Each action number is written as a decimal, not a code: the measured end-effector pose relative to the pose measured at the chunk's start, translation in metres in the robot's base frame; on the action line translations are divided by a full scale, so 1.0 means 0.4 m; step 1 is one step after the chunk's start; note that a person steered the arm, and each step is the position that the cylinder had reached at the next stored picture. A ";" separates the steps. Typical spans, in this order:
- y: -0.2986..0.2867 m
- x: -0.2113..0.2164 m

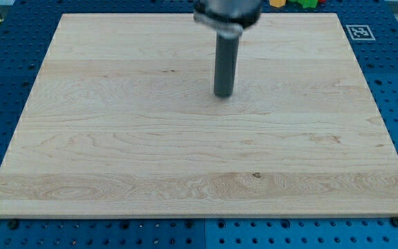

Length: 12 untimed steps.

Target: Move your arm to the bottom right of the board

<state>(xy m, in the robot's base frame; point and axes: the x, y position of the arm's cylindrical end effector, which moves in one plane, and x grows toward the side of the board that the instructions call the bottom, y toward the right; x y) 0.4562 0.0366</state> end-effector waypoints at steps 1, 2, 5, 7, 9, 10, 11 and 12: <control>-0.010 0.238; -0.325 0.161; -0.189 0.300; -0.177 0.033; -0.061 0.071; -0.036 0.262; -0.183 0.201; -0.074 0.065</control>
<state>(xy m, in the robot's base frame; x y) 0.4821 0.0071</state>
